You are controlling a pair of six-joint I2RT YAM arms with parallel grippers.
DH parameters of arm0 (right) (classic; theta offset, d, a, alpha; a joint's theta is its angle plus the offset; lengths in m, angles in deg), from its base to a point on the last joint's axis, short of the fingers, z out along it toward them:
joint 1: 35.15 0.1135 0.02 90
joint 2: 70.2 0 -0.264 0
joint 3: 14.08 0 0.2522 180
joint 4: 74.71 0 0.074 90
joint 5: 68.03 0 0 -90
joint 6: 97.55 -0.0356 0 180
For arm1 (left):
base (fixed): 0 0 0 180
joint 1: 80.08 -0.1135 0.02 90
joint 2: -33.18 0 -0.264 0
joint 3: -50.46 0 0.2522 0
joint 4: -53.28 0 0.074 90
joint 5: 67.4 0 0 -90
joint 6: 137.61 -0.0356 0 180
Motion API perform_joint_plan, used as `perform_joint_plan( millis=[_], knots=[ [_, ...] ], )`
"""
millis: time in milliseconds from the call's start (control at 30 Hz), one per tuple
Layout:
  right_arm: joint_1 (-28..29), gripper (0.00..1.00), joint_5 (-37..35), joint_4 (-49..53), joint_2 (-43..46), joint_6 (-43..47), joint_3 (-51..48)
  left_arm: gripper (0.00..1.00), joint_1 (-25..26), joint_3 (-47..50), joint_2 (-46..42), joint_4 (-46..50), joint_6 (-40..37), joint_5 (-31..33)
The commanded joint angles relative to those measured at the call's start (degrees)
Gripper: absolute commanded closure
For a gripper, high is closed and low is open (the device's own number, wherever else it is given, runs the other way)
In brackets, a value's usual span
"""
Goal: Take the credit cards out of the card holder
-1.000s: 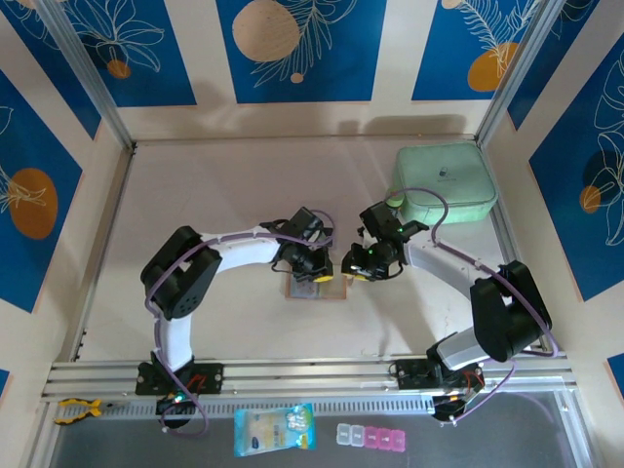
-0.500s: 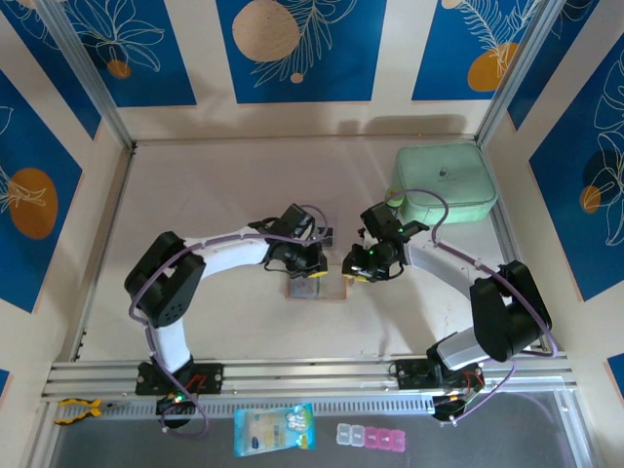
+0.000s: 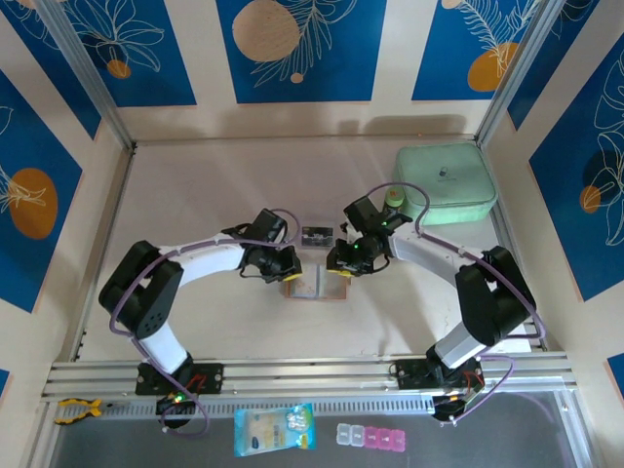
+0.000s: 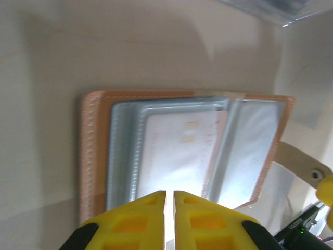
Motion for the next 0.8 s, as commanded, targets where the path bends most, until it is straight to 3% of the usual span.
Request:
perform_joint_plan(
  millis=[0,500,767],
  knots=[
    [1.0,0.69,2.3,-0.8,-2.0,-0.9,2.4,0.87,-0.8,1.5,-0.7,0.3,-1.6,-0.5],
    [3.6,0.69,3.4,-2.8,-7.4,-1.7,4.4,0.85,-0.9,6.0,-0.9,-3.6,0.7,-2.3],
    [3.7,0.69,4.4,-3.3,-8.3,-1.3,5.0,0.85,-0.8,4.6,-2.1,-1.2,-0.2,-1.0]
  ],
)
